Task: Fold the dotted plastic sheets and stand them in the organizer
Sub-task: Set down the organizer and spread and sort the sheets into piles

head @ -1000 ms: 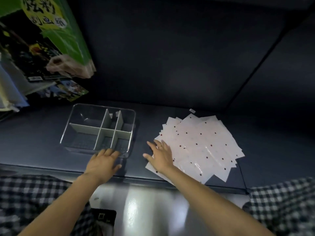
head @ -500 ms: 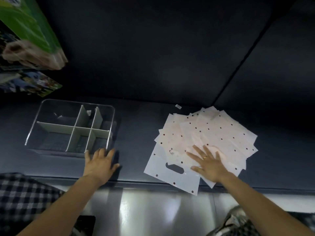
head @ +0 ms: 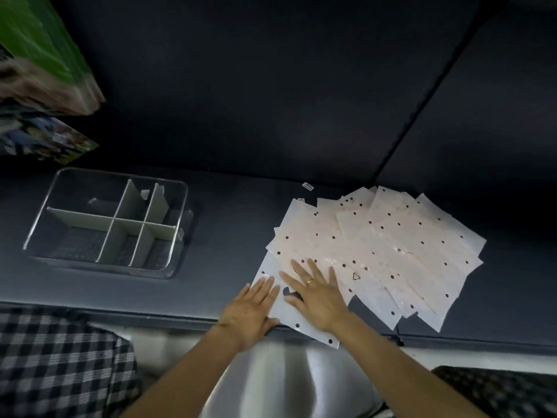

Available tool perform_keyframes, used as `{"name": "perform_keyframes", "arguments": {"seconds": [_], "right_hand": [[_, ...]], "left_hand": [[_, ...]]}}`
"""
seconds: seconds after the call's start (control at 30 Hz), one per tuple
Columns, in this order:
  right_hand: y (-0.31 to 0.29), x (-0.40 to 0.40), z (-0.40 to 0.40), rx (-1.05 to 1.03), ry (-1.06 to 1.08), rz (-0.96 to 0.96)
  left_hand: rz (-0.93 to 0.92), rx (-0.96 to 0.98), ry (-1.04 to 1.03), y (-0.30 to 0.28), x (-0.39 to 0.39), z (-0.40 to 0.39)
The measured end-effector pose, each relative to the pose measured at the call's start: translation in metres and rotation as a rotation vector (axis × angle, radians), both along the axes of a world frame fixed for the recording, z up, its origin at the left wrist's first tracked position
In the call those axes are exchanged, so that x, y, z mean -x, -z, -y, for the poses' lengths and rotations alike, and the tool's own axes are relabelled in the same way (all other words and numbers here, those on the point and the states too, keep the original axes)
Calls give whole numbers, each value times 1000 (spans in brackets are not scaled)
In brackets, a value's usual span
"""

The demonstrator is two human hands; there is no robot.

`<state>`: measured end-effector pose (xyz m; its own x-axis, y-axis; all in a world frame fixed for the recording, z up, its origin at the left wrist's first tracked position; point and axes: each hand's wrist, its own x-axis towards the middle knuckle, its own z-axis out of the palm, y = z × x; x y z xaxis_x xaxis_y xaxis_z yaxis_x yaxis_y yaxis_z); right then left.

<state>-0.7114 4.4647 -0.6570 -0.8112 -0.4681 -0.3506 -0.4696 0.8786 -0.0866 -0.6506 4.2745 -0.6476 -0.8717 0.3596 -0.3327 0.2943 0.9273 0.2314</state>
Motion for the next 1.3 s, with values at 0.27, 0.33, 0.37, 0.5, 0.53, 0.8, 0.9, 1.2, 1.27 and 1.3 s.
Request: {"name": "perform_keyframes", "arguments": {"seconds": [0.27, 0.33, 0.37, 0.5, 0.53, 0.8, 0.9, 1.2, 1.27, 1.3], "right_hand": [[-12, 26, -104, -161, 142, 24], [-18, 26, -122, -200, 226, 56], [-21, 25, -125, -209, 268, 60], [-33, 9, -84, -4, 266, -283], [-34, 4, -65, 76, 187, -363], [10, -1, 42, 112, 212, -39], [10, 4, 68, 116, 9, -21], [-26, 31, 49, 612, -1, 25], [-29, 42, 1, 668, 259, -152], [-30, 47, -29, 656, 403, -219]], "left_hand": [[1, 132, -11, 1, -20, 7], [10, 161, -12, -1, -25, 14], [15, 171, -14, -2, -28, 18], [4, 110, -78, -7, -34, 31], [-19, 75, -104, -8, -34, 31], [-176, -163, -243, -8, -31, 28], [-226, -310, -359, -15, -22, 32], [-199, -308, -337, -14, 3, 34], [-181, -217, -207, -13, 15, 30], [-183, -188, -161, -12, 21, 27]]}}
